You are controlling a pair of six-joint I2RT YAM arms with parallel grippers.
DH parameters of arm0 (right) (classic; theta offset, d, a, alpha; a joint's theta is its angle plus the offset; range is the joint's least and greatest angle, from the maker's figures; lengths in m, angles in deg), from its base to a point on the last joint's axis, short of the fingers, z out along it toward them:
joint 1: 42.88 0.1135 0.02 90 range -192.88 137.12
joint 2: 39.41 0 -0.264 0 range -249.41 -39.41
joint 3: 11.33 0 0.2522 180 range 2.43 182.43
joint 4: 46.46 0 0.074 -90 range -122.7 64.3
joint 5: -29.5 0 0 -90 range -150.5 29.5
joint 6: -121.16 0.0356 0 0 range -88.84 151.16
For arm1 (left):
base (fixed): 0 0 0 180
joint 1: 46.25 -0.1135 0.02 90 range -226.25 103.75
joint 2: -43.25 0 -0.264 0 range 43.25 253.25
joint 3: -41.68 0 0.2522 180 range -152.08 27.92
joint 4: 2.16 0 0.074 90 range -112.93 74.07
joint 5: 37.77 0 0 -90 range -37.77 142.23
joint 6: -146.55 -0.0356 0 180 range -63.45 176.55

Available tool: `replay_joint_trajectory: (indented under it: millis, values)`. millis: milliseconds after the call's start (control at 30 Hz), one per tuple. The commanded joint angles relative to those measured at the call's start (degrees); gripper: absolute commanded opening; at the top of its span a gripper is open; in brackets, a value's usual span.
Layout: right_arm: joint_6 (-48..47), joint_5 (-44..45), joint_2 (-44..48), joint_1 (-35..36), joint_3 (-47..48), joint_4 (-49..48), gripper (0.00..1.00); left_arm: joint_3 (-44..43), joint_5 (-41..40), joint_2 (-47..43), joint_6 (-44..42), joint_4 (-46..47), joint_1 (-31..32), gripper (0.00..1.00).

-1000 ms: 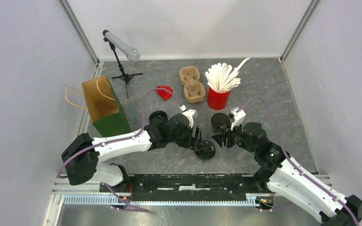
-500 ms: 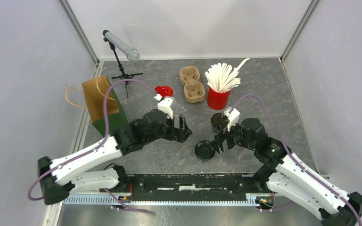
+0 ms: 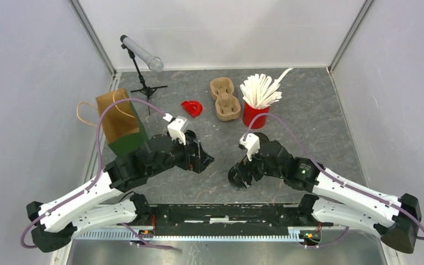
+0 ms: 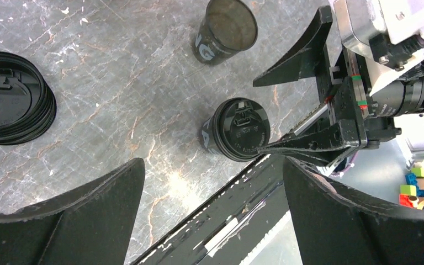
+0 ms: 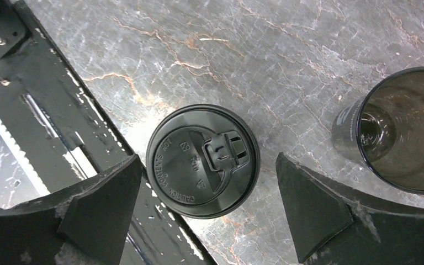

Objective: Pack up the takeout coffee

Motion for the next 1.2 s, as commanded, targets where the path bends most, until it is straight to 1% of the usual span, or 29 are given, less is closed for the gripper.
replay_joint_trajectory:
  millis: [0,133,267,433,500,633,733,800,967,1067,1167]
  values:
    - [-0.20,1.96,-2.62,1.70,2.67,-0.48,0.98,1.03,1.06,-0.82,-2.94,-0.72,-0.23,1.00]
    - [0.20,2.84,-4.40,2.85,2.72,-1.09,0.98,1.72,-1.79,-0.94,-2.92,-1.00,-0.19,1.00]
    - [0.47,2.92,-6.23,4.03,2.84,-1.27,0.98,2.31,-2.08,-1.45,-3.04,-0.88,-0.19,1.00]
    - [0.94,7.02,-8.01,5.62,1.78,-1.22,0.98,2.98,-2.67,-1.65,-3.26,-0.88,-0.20,1.00]
    - [1.09,8.35,-8.24,5.86,1.30,-1.18,0.95,3.26,-2.77,-1.63,-3.20,-0.88,-0.19,1.00]
    - [1.10,8.70,-8.39,6.35,0.41,-1.16,0.85,3.64,-3.28,-1.63,-3.18,-0.85,-0.19,1.00]
    - [1.38,8.41,-7.49,6.48,-0.22,-2.21,0.81,3.56,-3.62,-1.62,-3.24,-0.88,-0.21,1.00]
    - [1.26,8.13,-7.14,6.48,-0.28,-2.45,0.82,3.56,-3.96,-1.74,-3.22,-0.88,-0.18,1.00]
    - [1.86,11.92,-5.51,6.51,1.41,-0.40,0.82,3.95,-4.89,-2.12,-3.12,-0.88,-0.24,1.00]
    - [1.84,11.94,-3.74,6.48,2.29,0.10,0.82,4.51,-5.05,-2.25,-2.65,-0.83,-0.20,1.00]
    - [0.42,11.83,-2.36,6.47,1.96,0.58,0.83,6.00,-2.92,-1.83,-0.93,1.13,-0.21,1.00]
